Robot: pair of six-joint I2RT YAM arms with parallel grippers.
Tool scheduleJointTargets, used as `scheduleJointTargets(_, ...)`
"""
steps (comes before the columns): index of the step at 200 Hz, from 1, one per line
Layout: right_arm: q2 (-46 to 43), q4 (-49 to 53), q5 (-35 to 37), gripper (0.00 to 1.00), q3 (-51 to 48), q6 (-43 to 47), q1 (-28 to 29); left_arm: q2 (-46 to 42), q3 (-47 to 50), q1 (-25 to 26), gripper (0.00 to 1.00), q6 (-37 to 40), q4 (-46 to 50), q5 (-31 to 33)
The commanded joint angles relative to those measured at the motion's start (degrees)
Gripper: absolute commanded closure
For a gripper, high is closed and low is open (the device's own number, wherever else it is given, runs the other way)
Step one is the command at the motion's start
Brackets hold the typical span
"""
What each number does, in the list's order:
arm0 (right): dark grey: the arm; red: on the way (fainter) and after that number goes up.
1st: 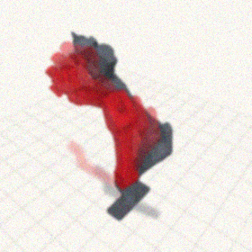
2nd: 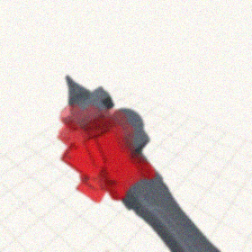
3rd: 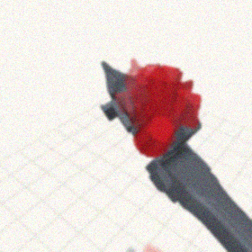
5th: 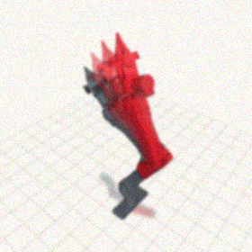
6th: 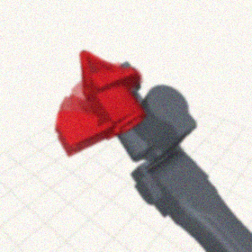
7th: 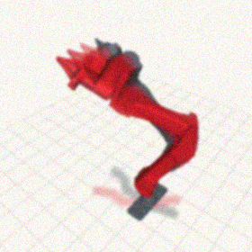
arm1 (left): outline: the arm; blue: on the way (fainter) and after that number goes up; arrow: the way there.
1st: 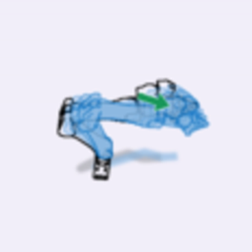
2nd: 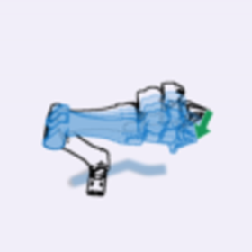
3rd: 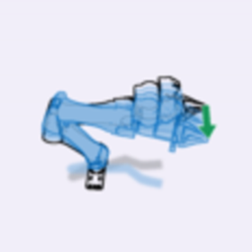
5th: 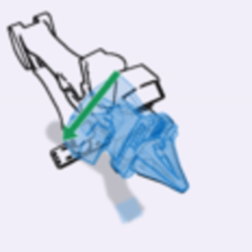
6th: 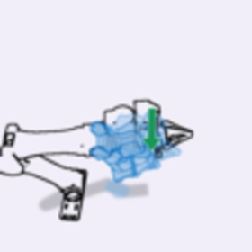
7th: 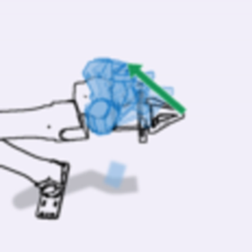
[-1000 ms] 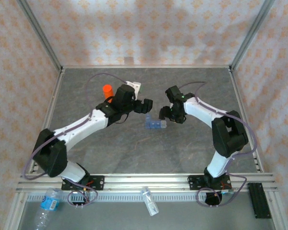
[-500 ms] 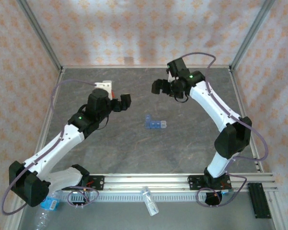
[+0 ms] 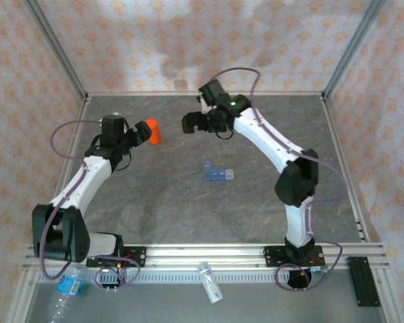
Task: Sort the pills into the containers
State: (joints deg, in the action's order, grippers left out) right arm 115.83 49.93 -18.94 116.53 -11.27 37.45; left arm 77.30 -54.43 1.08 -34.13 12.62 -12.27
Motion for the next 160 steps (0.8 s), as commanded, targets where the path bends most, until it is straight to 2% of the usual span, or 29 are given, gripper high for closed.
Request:
scheduleJointTargets(1,4.7,-2.0,2.0,0.05,6.8,1.2,2.1,4.9,-5.1,-1.2,0.0,-2.0,-2.2,-6.5)
scheduleJointTargets(38,13.7,-3.7,3.3,0.05,16.8,1.2,4.6,13.5,-13.0,-1.4,0.0,-1.5,-1.8,-7.4)
scheduleJointTargets(66,19.1,-7.0,4.2,0.05,21.7,2.5,5.7,16.1,-16.7,-3.5,0.0,-2.9,0.3,-6.2)
scheduleJointTargets(87,22.1,-10.3,5.5,0.05,23.7,4.5,6.3,15.9,-16.5,-7.2,0.0,-5.2,1.2,-5.3)
scheduleJointTargets(115,25.1,-15.3,6.2,0.05,23.6,6.6,6.7,15.4,-13.5,-12.3,0.0,-9.1,-1.2,-7.6)
scheduleJointTargets(160,30.1,-20.5,5.3,0.04,25.7,9.2,8.2,15.7,-11.2,-14.4,0.0,-9.3,-2.0,-10.2)
